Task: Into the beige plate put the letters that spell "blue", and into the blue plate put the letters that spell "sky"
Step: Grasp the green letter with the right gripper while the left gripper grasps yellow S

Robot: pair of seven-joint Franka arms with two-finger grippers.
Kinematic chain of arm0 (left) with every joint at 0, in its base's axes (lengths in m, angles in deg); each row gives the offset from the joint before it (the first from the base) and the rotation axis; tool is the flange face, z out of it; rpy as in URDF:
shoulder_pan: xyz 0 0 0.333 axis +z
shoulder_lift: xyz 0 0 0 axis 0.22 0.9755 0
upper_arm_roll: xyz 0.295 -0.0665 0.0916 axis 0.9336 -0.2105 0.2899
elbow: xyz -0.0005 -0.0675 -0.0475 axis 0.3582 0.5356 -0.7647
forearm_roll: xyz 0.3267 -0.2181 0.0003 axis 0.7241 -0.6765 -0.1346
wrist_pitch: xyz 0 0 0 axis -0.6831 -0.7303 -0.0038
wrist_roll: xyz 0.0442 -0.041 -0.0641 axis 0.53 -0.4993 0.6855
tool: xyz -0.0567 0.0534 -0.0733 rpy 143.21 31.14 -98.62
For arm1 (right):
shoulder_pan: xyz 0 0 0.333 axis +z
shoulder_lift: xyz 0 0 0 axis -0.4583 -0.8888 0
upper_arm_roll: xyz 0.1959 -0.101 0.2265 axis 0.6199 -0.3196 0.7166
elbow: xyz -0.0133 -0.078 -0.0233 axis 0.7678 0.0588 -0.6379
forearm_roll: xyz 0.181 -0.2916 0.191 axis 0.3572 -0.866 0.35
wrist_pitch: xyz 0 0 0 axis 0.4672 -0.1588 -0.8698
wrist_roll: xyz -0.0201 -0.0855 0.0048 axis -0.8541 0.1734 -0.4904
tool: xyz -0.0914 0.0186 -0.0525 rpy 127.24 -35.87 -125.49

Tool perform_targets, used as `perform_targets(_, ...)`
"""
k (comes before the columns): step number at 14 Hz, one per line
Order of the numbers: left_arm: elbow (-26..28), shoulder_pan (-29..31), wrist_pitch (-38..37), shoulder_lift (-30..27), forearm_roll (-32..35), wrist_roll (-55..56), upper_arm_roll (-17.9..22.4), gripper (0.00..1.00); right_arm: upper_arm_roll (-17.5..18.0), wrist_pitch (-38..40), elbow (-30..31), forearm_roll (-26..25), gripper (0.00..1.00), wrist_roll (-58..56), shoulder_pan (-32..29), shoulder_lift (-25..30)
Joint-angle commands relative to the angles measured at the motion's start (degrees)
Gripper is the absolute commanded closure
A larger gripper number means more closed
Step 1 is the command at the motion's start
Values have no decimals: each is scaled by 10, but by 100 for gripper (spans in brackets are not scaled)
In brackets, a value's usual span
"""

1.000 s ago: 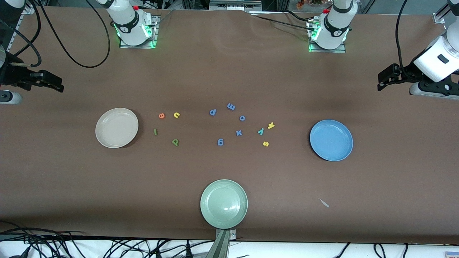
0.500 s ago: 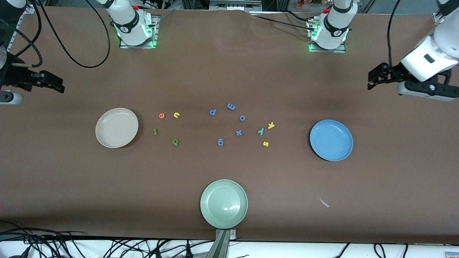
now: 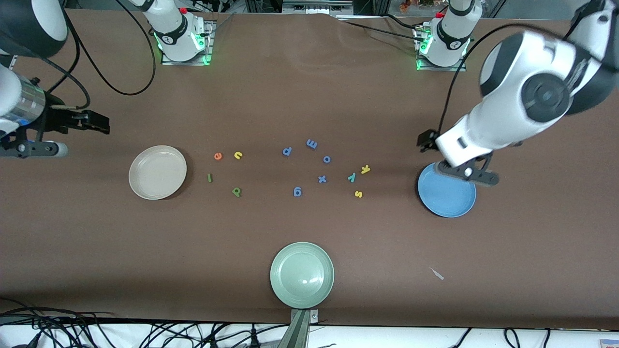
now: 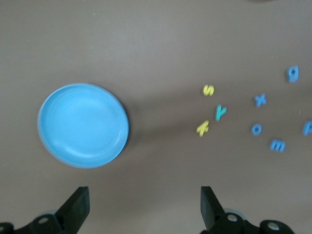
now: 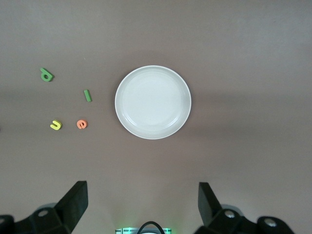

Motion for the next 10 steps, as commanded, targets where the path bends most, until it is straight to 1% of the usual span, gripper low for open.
perform_targets(1, -55, -22, 25, 60, 0, 72, 4, 0, 1, -30, -5, 3, 0, 4, 28, -39)
perform_targets(3, -56, -48, 89, 106, 1, 177, 4, 0, 1, -68, -4, 8, 0, 5, 47, -72)
perform_targets(4, -56, -56, 121, 126, 1, 240, 4, 0, 1, -90, -3, 25, 0, 17, 60, -88)
perform_targets(5, -56, -65, 147, 141, 1, 288, 4, 0, 1, -112, -2, 39, 0, 47, 65, -109)
perform_targets(6, -55, -77, 170, 156, 2, 320, 4, 0, 1, -132, 0, 41, 0, 74, 74, -128)
perform_targets(8, -55, -105, 199, 189, 2, 383, 10, 0, 1, -158, 9, 40, 0, 85, 94, -148)
perform_targets(10, -51, -103, 253, 220, 1, 500, 14, 0, 1, -206, 41, 40, 0, 83, 102, -161)
